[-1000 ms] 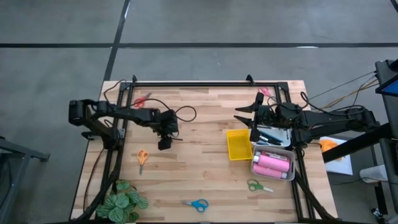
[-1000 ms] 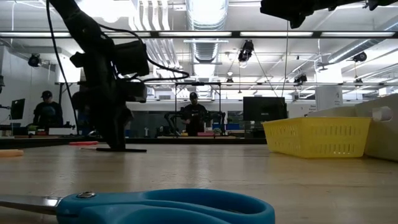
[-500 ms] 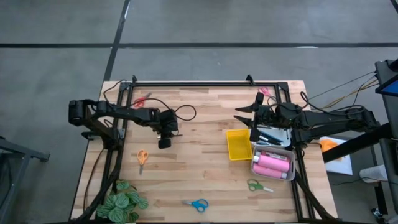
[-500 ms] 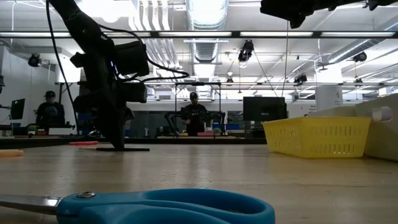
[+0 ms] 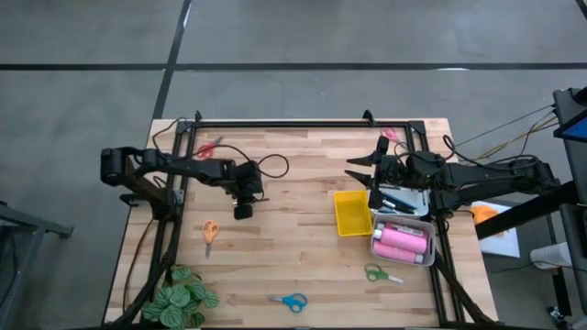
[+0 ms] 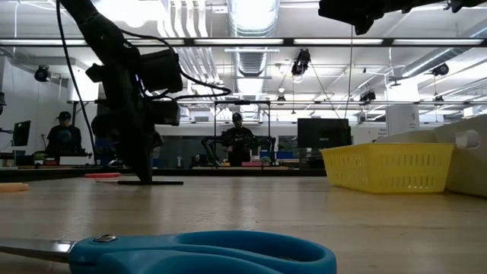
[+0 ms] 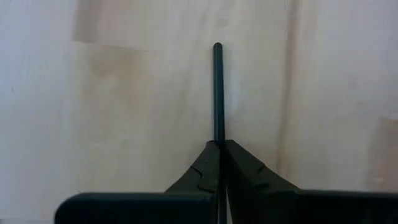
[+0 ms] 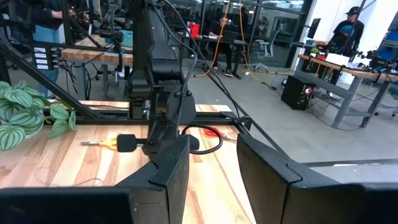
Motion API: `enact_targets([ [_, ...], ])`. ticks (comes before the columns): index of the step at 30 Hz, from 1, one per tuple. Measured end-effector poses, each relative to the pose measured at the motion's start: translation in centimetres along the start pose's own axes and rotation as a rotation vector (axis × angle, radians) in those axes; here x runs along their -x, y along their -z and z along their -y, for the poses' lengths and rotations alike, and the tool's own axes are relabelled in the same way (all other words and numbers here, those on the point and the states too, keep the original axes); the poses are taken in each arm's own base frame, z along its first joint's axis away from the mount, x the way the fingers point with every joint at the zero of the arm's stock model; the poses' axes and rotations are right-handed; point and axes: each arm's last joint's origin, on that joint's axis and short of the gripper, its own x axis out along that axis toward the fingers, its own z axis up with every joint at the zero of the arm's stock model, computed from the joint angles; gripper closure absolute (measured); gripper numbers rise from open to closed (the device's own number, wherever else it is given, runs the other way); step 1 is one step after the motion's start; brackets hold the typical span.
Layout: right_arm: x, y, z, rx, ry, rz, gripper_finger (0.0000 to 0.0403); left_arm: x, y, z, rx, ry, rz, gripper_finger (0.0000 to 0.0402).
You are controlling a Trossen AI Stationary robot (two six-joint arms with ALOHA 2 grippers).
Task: Pick & Place Paint Supplies
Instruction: Put the black paint brush into the white bin
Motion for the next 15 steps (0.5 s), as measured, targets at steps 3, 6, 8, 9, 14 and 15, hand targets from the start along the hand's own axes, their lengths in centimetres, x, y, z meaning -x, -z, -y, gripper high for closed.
enact_targets([
  [3,0.0,0.0,0.0,0.000,0.000,0.000,0.0269,0.8,-0.7,0.2,-0.001,0.012,0.041,0.0392],
  [6,0.0,0.0,0.0,0.000,0.000,0.000,0.0269,1.6,-1.5,0.1,0.034,0.005,0.083,0.0392],
  [8,0.0,0.0,0.0,0.000,0.000,0.000,0.0269,1.9,-2.1,0.1,0.081,0.007,0.100,0.0392],
  [9,0.0,0.0,0.0,0.000,0.000,0.000,0.0269,2.1,-2.5,0.2,0.116,0.010,0.114,0.0392],
  [14,0.0,0.0,0.0,0.000,0.000,0.000,0.0269,3.5,-4.7,0.1,0.385,0.034,0.210,0.0392],
  [15,0.0,0.0,0.0,0.000,0.000,0.000,0.0269,3.7,-5.2,0.1,0.441,0.043,0.233,0.0392],
])
